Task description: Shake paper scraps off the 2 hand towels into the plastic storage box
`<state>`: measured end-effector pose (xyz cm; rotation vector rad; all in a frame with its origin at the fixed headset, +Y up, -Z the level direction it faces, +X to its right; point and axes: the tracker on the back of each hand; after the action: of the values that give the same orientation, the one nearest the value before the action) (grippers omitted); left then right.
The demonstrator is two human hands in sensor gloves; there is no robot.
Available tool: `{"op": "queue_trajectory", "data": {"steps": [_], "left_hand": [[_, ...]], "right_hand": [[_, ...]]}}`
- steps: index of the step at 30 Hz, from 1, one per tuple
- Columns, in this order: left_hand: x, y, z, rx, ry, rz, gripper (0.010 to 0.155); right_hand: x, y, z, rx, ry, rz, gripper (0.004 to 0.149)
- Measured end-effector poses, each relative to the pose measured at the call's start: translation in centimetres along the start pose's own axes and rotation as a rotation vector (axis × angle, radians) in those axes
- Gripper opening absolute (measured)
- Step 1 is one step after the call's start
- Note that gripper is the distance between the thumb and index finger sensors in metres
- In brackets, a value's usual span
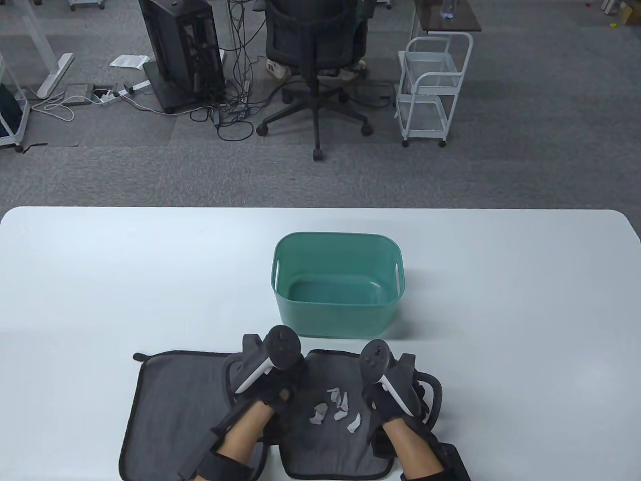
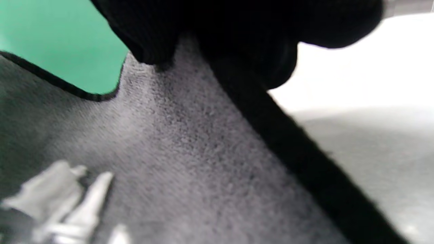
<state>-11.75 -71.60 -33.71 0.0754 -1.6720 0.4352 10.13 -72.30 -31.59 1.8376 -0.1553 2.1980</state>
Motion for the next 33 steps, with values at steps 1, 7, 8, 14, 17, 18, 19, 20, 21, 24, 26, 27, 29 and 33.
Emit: {"op": "queue_trajectory", "data": {"steps": [1, 7, 8, 14, 17, 18, 19, 20, 21, 24, 26, 27, 29, 33], "left_hand": [[0.0, 0.0, -0.2, 0.002, -0.008, 0.005, 0.042], [0.1, -0.2, -1.0, 0.039, -0.051, 0.037, 0.043], [0.2, -0.2, -1.2, 0.056, -0.061, 0.047, 0.043], [0.3, -0.3, -2.1, 0.133, -0.113, 0.102, 0.044], [0.3, -0.5, -2.3, 0.198, -0.133, 0.141, 0.045], [0.3, -0.5, -2.4, 0.212, -0.139, 0.151, 0.045], [0.3, -0.6, -2.4, 0.235, -0.146, 0.169, 0.045], [0.3, -0.7, -2.4, 0.254, -0.149, 0.182, 0.045], [0.2, -0.8, -2.4, 0.281, -0.151, 0.202, 0.045], [-0.4, -1.1, -1.9, 0.330, -0.147, 0.257, 0.045], [-0.6, -1.4, -1.8, 0.372, -0.145, 0.286, 0.045], [-0.7, -1.4, -1.7, 0.387, -0.146, 0.292, 0.046], [-0.7, -1.2, -1.6, 0.408, -0.148, 0.294, 0.046], [-1.0, -0.9, -1.5, 0.439, -0.132, 0.307, 0.046]], "right_hand": [[0.0, -0.2, 0.1, -0.034, -0.005, -0.010, 0.041], [0.3, -0.8, 0.1, -0.142, -0.010, -0.064, 0.041], [0.3, -0.8, 0.0, -0.172, -0.011, -0.070, 0.041], [0.7, -0.7, -0.8, -0.347, -0.025, -0.146, 0.041], [0.8, -0.5, -0.9, -0.457, -0.017, -0.204, 0.041], [0.8, -0.4, -0.9, -0.482, -0.014, -0.215, 0.041], [0.8, -0.3, -0.9, -0.514, -0.007, -0.231, 0.041], [0.8, -0.2, -0.9, -0.535, -0.002, -0.242, 0.041], [0.7, -0.2, -0.9, -0.560, 0.003, -0.252, 0.041], [0.6, 0.0, -0.7, -0.587, 0.026, -0.255, 0.041], [0.6, 0.2, -0.7, -0.606, 0.035, -0.261, 0.041], [0.6, 0.2, -0.6, -0.623, 0.037, -0.262, 0.042], [0.5, 0.2, -0.5, -0.659, 0.043, -0.276, 0.042], [0.4, 0.3, -0.5, -0.719, 0.062, -0.301, 0.042]]}}
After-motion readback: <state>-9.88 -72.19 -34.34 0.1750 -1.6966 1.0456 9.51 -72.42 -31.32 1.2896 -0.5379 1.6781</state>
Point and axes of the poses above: the tracker on the back of each hand, its own z axis roughly to the little-finger side, its own x axis roughly from the fingertips to the wrist, y = z × x, and after that the axes turned 2 degrees about -z, right-handed
